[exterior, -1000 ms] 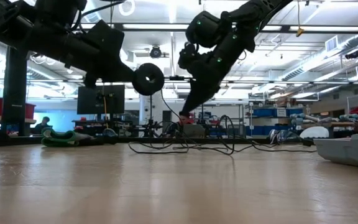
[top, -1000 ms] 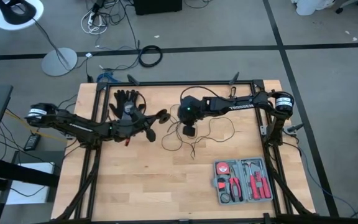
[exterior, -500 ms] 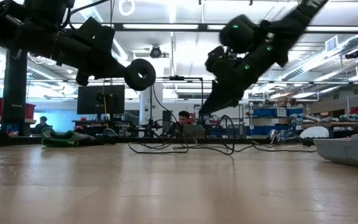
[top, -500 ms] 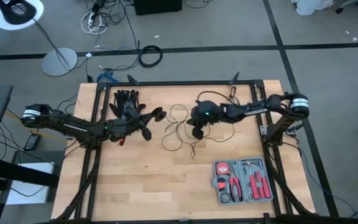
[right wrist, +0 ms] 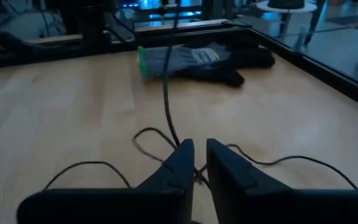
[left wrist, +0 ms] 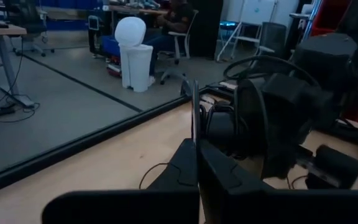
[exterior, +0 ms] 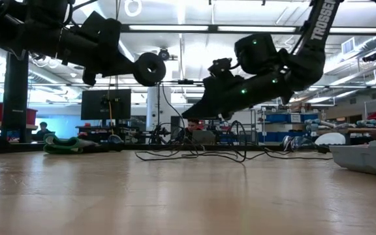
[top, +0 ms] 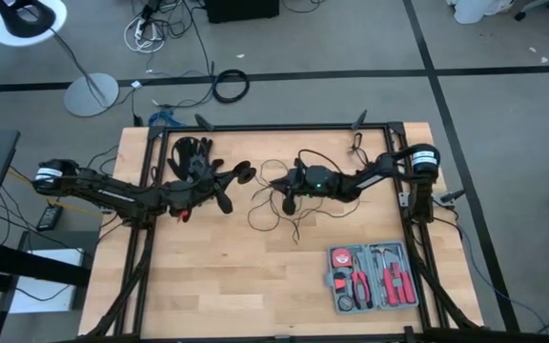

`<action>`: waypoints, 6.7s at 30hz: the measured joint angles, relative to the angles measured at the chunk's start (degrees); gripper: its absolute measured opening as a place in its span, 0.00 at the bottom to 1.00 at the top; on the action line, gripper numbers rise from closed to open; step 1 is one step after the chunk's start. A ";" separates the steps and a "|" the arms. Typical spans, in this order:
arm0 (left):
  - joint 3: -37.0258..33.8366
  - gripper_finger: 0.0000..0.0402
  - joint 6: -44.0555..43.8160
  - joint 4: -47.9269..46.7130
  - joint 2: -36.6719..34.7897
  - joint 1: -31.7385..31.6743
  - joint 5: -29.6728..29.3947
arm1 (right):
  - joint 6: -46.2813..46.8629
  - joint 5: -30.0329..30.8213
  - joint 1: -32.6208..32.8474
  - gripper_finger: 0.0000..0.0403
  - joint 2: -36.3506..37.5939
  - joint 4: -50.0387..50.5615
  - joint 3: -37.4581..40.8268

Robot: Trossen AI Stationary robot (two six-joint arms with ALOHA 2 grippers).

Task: Coil cords
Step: Coil the black wire

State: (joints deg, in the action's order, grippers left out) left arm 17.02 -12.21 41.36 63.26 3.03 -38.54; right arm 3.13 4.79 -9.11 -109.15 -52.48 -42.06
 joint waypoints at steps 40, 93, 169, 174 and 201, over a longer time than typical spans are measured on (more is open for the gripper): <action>0.16 0.00 -2.79 3.11 2.45 -0.02 -3.40 | -2.48 -4.30 3.23 0.00 -9.72 17.18 -21.51; 0.00 0.00 0.15 -0.20 -4.84 0.00 -4.35 | 5.91 9.00 1.78 0.02 14.85 45.90 -6.14; 0.00 0.00 -0.04 1.27 -4.87 0.04 -2.78 | 7.63 5.65 3.00 0.16 -2.25 1.53 -9.05; 0.00 0.00 -0.02 1.92 -4.87 0.04 -2.78 | 7.64 5.58 3.00 0.20 -2.25 2.21 -9.05; 0.00 0.00 0.13 0.46 -4.87 0.04 -3.84 | 4.24 3.16 3.48 0.00 -1.18 2.32 -9.53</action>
State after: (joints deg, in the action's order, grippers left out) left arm 17.02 -12.08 41.83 58.39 3.07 -42.39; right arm 7.38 7.95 -5.63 -110.33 -50.16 -51.59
